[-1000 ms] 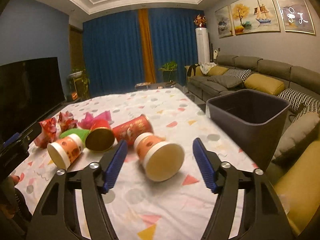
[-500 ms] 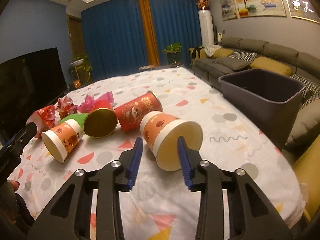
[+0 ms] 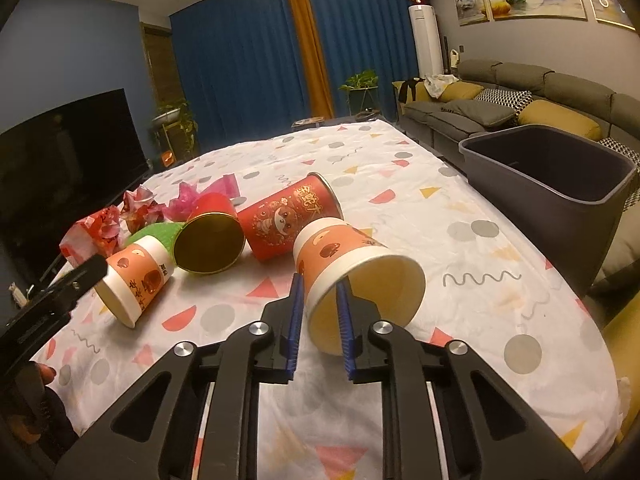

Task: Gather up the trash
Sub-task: 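Move both tools back toward the paper cups on the table, then grasp the white paper cup rim with the left tool while the right tool grasps another cup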

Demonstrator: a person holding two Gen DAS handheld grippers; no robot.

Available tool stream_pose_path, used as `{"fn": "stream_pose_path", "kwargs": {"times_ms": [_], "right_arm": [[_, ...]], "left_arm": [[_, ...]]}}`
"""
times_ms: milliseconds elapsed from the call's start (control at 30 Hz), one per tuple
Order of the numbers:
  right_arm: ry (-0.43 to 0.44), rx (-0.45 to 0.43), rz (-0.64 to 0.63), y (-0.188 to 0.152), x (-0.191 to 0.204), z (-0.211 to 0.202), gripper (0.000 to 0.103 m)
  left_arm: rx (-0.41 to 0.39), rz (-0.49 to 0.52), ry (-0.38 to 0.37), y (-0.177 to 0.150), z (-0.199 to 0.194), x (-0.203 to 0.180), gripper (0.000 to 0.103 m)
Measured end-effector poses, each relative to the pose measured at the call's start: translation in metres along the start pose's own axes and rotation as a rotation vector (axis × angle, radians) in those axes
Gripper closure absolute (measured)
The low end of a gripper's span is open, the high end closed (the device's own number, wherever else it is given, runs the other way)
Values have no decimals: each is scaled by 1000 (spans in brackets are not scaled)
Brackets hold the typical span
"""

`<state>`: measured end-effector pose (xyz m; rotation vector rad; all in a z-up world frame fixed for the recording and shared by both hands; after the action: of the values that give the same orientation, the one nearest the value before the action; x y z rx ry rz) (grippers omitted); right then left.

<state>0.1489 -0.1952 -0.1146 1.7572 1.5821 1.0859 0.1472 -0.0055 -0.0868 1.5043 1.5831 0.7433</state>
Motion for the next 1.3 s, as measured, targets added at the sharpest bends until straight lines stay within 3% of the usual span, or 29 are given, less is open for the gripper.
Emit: {"fn": "stream_pose_path", "kwargs": {"times_ms": [267,433,533,800,1300], "right_arm": [[8,7,0,1,1,1,96],[10,2,-1,1,0,-1,99],[14,-2,4,1,-1,-3,99],[17,-20,0,3,-1,-14,99],[21,-84,-9,19,0,-36,99]], "left_arm": [[85,-38,-52,1,22,0,58],[133,-87,-99,-3,33,4,87],[135,-99,-121,-5,34,5,96],[129,-116,-150,-5,34,9,102],[12,-57,-175,19,-1,-5,102]]}}
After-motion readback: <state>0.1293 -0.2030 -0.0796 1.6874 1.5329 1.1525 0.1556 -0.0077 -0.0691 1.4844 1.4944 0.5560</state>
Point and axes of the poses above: each gripper's, at about its wrist camera, not at the fingertips, and z roughly the way its jaws point, x to its left, y to its top, the point moved 6 cm from there along z, roughly the way its jaws point, and after that the axes turned 2 degrees about z, right-handed, at the moved point
